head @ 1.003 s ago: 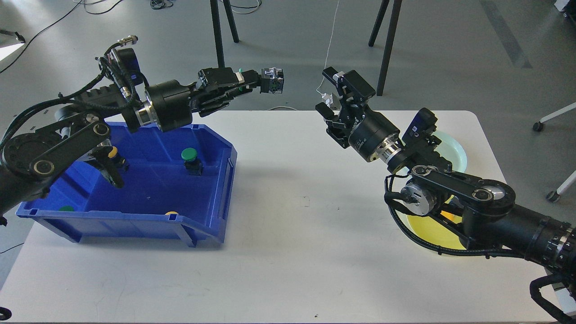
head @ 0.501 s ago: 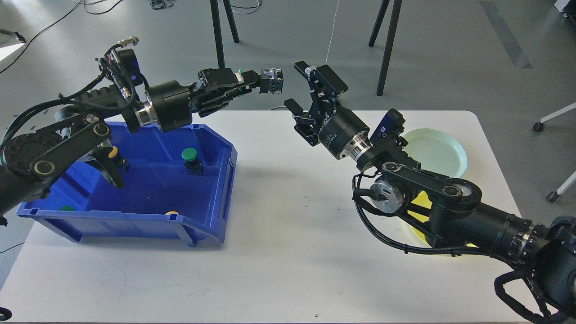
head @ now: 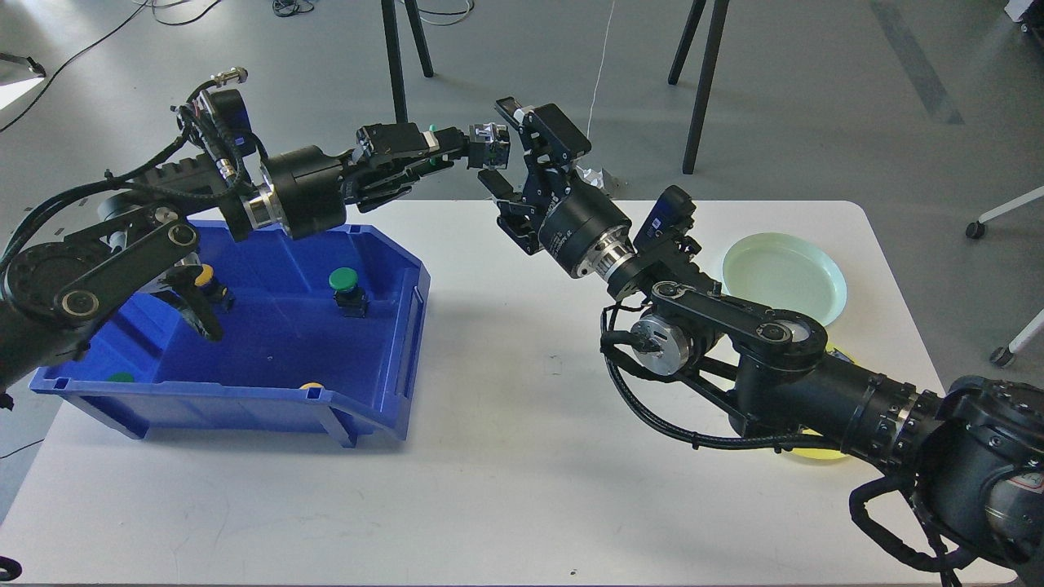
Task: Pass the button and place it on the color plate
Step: 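Grasp the green button with the right gripper and release the left, then carry the green button with the right gripper onto the pale green plate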
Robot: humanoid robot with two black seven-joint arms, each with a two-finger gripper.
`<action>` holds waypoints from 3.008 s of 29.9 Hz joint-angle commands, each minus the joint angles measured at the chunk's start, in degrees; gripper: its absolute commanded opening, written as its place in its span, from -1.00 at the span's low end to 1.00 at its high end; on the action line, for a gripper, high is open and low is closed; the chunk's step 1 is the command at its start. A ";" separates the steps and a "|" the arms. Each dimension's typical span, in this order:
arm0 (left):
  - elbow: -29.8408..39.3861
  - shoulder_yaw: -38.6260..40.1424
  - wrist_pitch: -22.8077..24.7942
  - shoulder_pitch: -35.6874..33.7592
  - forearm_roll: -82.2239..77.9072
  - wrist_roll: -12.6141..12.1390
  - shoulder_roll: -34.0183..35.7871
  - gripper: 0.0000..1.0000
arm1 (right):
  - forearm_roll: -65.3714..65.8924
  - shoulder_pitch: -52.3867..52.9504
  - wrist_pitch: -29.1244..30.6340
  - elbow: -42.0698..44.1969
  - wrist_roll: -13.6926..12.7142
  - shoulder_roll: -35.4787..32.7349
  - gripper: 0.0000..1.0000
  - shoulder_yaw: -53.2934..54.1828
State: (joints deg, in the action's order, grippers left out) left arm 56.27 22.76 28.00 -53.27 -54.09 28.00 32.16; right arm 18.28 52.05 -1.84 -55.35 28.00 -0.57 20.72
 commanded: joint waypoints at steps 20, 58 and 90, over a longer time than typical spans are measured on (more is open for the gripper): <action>-0.72 0.00 0.00 0.01 0.03 0.00 -0.08 -0.52 | 0.88 0.16 -0.01 0.77 0.00 0.57 -0.59 -0.68; -2.13 0.61 0.00 1.06 4.69 0.00 -0.88 0.98 | 8.87 -8.97 -8.52 12.36 0.00 -22.54 -0.98 -1.29; -2.13 0.70 0.00 1.50 4.87 0.00 -0.88 0.98 | 9.41 -13.20 -15.48 43.66 0.00 -6.28 -0.57 -11.49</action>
State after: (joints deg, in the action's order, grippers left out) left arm 54.14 23.48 28.00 -51.82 -49.22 28.00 31.29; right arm 27.87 38.85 -17.18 -11.69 28.00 -6.89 9.10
